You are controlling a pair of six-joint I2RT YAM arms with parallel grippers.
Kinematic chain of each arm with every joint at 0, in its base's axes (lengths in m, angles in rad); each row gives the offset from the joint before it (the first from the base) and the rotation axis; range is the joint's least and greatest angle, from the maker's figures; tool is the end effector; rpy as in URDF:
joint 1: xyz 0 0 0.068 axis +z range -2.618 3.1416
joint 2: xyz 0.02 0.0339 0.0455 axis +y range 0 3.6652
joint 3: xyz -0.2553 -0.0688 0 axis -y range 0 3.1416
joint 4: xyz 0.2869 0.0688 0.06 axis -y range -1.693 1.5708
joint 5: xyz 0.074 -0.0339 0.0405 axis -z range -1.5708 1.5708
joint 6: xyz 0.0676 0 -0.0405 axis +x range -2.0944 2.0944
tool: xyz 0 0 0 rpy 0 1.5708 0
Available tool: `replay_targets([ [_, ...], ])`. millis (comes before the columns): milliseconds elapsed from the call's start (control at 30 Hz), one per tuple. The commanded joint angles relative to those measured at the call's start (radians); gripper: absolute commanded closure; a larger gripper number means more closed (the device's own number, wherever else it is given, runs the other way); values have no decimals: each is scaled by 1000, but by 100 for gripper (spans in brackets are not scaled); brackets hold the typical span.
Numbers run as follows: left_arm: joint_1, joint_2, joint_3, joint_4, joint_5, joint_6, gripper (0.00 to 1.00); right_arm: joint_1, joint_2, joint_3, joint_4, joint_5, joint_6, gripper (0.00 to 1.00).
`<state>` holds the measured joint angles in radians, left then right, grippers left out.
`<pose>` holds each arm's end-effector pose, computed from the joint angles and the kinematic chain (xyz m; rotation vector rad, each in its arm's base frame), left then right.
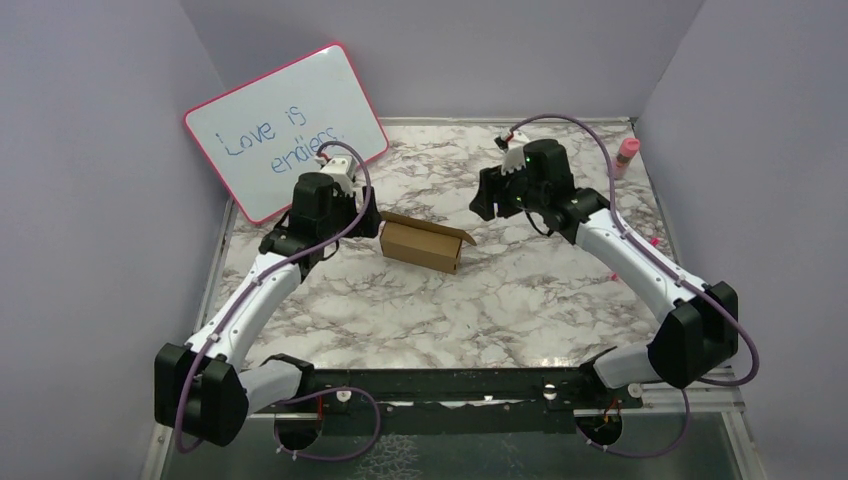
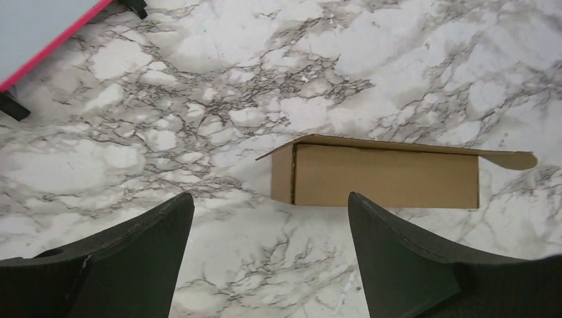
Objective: Fold the paper box
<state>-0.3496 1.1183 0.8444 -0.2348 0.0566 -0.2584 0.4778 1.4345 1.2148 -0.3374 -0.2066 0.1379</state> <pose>0.3035 -0.1147 0.2544 0.1310 2.1031 -0.4273 0.3465 0.1950 0.2884 -0.4894 2.1146 0.5787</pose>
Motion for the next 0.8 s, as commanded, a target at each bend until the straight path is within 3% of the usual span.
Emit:
replay_targets([
  [0, 54, 69, 112, -131, 139, 232, 13, 3, -61, -59, -63, -36, -40, 39],
  [300, 61, 183, 227, -241, 257, 412, 17, 30, -75, -174, 20, -90, -60, 47],
  [767, 61, 290, 301, -271, 299, 577, 24, 76, 15, -170, 90, -76, -89, 55],
])
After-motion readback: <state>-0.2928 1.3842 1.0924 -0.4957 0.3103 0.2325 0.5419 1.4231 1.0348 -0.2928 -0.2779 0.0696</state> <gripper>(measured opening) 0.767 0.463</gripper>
